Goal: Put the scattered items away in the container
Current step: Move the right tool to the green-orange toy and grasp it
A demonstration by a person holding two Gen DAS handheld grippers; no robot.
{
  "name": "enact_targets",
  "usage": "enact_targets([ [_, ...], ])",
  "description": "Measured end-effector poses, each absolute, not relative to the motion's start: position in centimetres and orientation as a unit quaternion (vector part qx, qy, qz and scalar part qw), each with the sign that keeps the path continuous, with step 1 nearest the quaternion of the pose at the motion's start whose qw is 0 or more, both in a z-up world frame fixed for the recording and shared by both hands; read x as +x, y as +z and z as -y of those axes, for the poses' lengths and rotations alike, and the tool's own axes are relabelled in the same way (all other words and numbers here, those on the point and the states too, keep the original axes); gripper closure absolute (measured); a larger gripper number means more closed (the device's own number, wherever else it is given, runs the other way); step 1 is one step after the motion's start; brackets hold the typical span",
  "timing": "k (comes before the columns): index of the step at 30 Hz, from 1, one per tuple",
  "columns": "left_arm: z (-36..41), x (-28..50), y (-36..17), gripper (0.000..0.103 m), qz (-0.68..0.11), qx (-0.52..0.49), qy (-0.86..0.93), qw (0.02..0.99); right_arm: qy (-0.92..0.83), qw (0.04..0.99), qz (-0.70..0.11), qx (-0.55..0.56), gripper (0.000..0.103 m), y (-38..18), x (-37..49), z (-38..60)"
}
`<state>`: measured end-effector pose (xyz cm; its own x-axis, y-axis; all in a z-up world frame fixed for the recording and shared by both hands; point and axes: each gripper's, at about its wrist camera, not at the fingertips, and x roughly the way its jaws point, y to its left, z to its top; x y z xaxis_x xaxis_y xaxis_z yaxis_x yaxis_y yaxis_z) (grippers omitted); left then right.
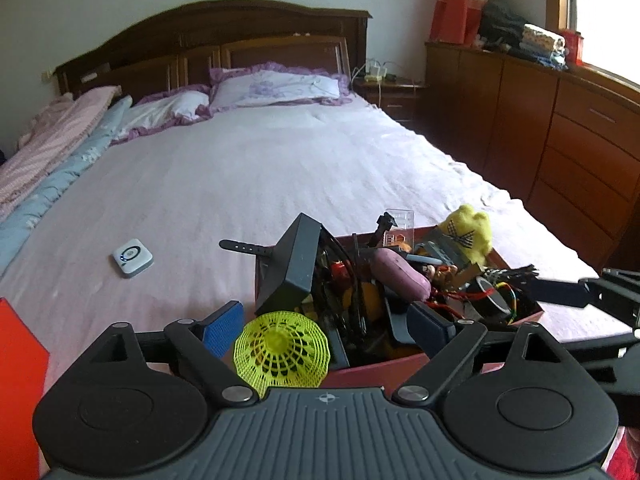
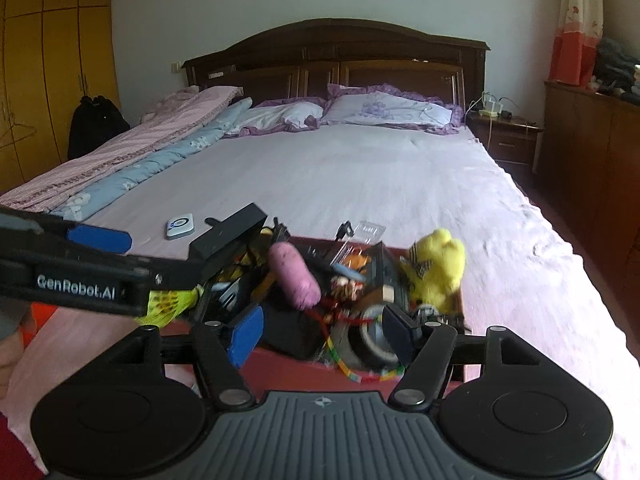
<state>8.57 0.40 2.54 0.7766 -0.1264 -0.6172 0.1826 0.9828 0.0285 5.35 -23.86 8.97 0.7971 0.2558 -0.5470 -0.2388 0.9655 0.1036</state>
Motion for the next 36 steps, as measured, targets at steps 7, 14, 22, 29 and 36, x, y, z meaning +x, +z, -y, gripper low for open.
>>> enact_targets([
  [7, -0.8, 4.6, 2.3, 0.014, -0.323, 0.039, -0.078, 0.942, 0.138, 0.943, -0.302, 0.004, 0.034, 7.9, 1.1, 23.0],
  [14, -1.3, 0.5, 0.7, 0.010, -0.342, 0.033, -0.073, 0.936, 0.157, 0.925, -0.345, 0.028, 0.030, 5.3, -2.5, 22.7],
  [22, -2.6, -1.7, -3.0, 0.010, -0.399, 0.016, -0.056, 0.915, 0.157, 0.905, -0.395, 0.033, 0.027, 1.7, -5.0, 22.0],
  [29, -3.0, -2.4, -5.1, 0.010, -0.421, 0.013, -0.053, 0.906, 0.097, 0.913, -0.395, 0.033, 0.027, 0.4, -5.9, 24.5],
  [36, -2.2, -1.0, -5.9, 0.010, -0.425, 0.007, -0.061, 0.903, 0.042, 0.913, -0.395, 0.089, 0.027, -0.7, -5.2, 28.2],
])
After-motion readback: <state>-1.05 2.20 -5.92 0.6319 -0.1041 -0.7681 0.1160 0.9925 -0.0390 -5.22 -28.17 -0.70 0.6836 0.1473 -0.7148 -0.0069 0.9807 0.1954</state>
